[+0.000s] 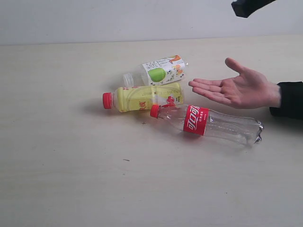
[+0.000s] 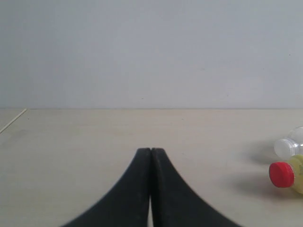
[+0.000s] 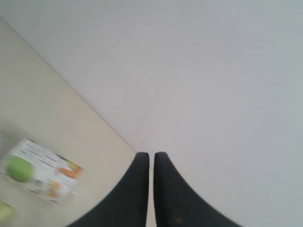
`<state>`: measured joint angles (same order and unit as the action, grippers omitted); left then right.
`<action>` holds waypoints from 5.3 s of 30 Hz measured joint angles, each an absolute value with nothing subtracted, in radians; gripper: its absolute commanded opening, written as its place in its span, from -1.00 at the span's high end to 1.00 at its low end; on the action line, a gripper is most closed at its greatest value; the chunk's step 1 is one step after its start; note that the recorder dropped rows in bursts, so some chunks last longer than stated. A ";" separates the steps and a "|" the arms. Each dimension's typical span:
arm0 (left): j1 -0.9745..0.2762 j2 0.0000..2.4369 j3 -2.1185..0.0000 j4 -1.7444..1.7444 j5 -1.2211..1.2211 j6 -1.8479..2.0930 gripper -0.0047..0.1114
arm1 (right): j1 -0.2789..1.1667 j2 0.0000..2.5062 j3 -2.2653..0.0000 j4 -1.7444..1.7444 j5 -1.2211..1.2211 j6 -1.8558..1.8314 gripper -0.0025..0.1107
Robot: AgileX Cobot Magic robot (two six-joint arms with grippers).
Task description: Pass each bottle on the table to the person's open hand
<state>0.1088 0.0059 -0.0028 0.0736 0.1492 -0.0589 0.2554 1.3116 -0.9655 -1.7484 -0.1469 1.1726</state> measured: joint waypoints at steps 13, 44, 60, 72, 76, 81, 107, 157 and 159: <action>0.109 0.006 -0.003 0.074 0.149 -0.059 0.89 | 0.255 1.529 -1.058 -1.300 0.619 0.630 0.90; 0.109 0.006 -0.003 0.074 0.149 -0.059 0.89 | 0.452 1.766 -1.354 0.184 1.202 -0.764 0.03; 0.109 0.006 -0.003 0.074 0.149 -0.059 0.89 | 0.476 1.878 -1.314 0.006 1.189 -0.737 -0.19; 0.109 0.006 -0.003 0.074 0.149 -0.059 0.89 | 0.476 1.943 -1.314 -0.029 1.084 -0.730 -0.19; 0.109 0.006 -0.003 0.074 0.149 -0.059 0.89 | 0.476 1.957 -1.314 -0.059 1.056 -0.730 -0.19; 0.109 0.006 -0.003 0.074 0.149 -0.059 0.89 | 0.476 1.990 -1.314 -0.089 1.046 -0.730 -0.31; 0.109 0.006 -0.003 0.074 0.149 -0.059 0.89 | 0.476 2.097 -1.314 -0.136 1.118 -0.710 0.96; 0.109 0.006 -0.003 0.074 0.149 -0.059 0.89 | 0.262 2.033 -1.647 -0.043 1.223 -0.054 0.96; 0.109 0.006 -0.003 0.074 0.149 -0.059 0.89 | 0.262 2.062 -1.649 -0.041 1.223 -0.051 0.96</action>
<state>0.1088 0.0059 -0.0028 0.0736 0.1492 -0.0589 0.2621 2.0618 -1.6490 -0.0406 1.2229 -0.0513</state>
